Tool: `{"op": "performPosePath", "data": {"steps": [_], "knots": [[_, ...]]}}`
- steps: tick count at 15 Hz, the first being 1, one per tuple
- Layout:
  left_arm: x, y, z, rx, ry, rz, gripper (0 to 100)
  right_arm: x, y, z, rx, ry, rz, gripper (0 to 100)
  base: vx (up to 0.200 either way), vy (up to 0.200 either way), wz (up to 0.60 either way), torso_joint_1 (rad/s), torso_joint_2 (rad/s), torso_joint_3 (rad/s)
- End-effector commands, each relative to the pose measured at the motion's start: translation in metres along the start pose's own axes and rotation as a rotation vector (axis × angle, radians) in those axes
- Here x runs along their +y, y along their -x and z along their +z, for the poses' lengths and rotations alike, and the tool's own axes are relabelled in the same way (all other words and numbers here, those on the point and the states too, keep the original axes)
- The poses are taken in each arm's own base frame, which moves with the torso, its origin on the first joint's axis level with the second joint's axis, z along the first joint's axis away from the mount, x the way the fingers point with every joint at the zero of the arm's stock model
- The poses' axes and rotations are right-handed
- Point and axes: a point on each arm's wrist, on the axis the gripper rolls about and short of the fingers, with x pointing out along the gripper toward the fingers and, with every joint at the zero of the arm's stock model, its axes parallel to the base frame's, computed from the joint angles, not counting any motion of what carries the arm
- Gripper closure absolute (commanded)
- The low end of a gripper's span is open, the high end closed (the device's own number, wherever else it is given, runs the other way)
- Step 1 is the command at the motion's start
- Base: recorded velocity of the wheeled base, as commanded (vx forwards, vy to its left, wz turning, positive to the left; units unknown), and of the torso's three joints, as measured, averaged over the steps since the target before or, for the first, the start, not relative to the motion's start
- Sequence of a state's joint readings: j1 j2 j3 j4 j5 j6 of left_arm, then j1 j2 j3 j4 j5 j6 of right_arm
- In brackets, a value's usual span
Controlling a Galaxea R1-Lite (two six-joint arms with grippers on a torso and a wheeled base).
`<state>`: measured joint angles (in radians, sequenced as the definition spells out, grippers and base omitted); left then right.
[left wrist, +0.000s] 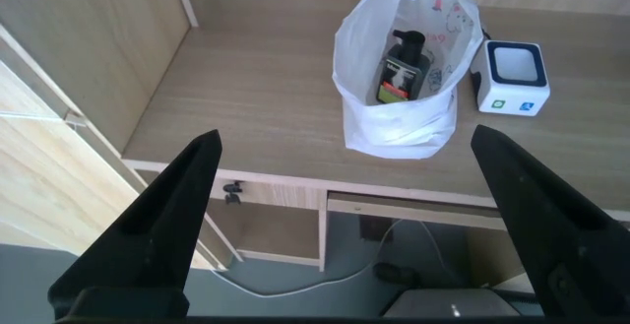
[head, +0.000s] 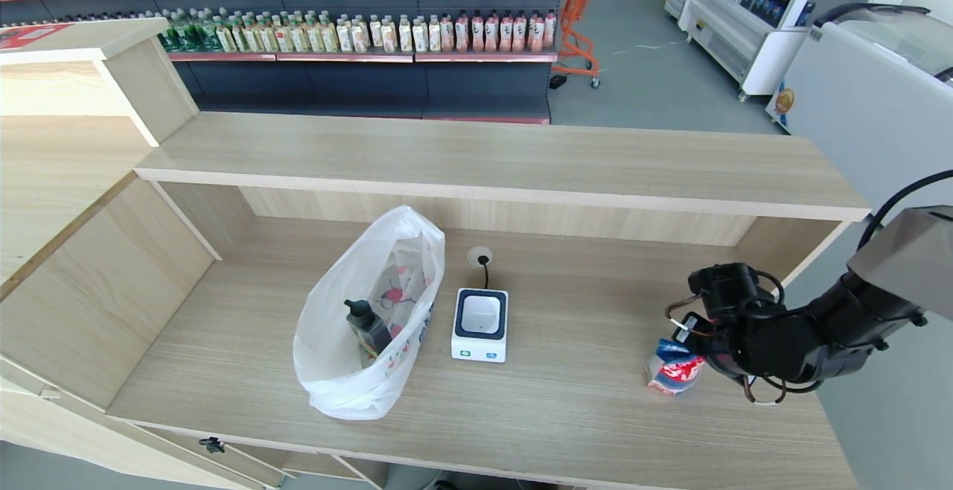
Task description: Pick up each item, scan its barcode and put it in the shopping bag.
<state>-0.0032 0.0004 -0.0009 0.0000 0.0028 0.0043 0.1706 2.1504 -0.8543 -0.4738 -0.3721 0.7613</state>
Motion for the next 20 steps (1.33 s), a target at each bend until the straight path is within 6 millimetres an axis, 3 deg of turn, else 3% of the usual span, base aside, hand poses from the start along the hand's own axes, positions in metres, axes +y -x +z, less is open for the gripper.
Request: {"op": "performPosePath", "data": {"steps": [1,2,3,5,7,8,9,12,15,20], "knots": [[0.000,0.000,0.000,0.000,0.000,0.000,0,0.010,0.012,0.002,-0.022,0.007,0.039,100,0.000,0.000,0.00,0.000,0.00,0.000],[0.000,0.000,0.000,0.000,0.000,0.000,0,0.015,0.023,0.009,-0.040,0.003,0.073,100,0.000,0.000,0.00,0.000,0.00,0.000],[0.000,0.000,0.000,0.000,0.000,0.000,0,0.021,0.072,0.032,-0.032,0.010,0.277,100,0.000,0.000,0.00,0.000,0.00,0.000],[0.000,0.000,0.000,0.000,0.000,0.000,0,0.009,0.130,0.046,0.039,0.117,0.591,100,0.000,0.000,0.00,0.000,0.00,0.000],[0.000,0.000,0.000,-0.001,0.000,0.000,0,-0.006,0.166,0.051,0.073,0.305,0.924,100,0.000,0.000,0.00,0.000,0.00,0.000],[0.000,0.000,0.000,-0.001,0.000,0.000,0,-0.012,0.177,0.052,0.069,0.399,1.115,100,0.000,0.000,0.00,0.000,0.00,0.000],[0.000,0.000,0.000,-0.001,0.000,0.000,0,-0.012,0.182,0.052,0.066,0.443,1.198,100,0.000,0.000,0.00,0.000,0.00,0.000],[0.000,0.000,0.000,0.000,0.000,0.000,0,0.003,0.220,0.027,0.132,0.558,1.421,100,0.000,0.000,0.00,0.000,0.00,0.000],[0.000,0.000,0.000,-0.001,0.000,0.000,0,0.010,0.232,0.007,0.208,0.599,1.472,100,0.000,0.000,0.00,0.000,0.00,0.000],[0.000,0.000,0.000,0.000,0.000,0.000,0,0.006,0.242,0.007,0.241,0.554,1.485,100,0.000,0.000,0.00,0.000,0.00,0.000]]}}
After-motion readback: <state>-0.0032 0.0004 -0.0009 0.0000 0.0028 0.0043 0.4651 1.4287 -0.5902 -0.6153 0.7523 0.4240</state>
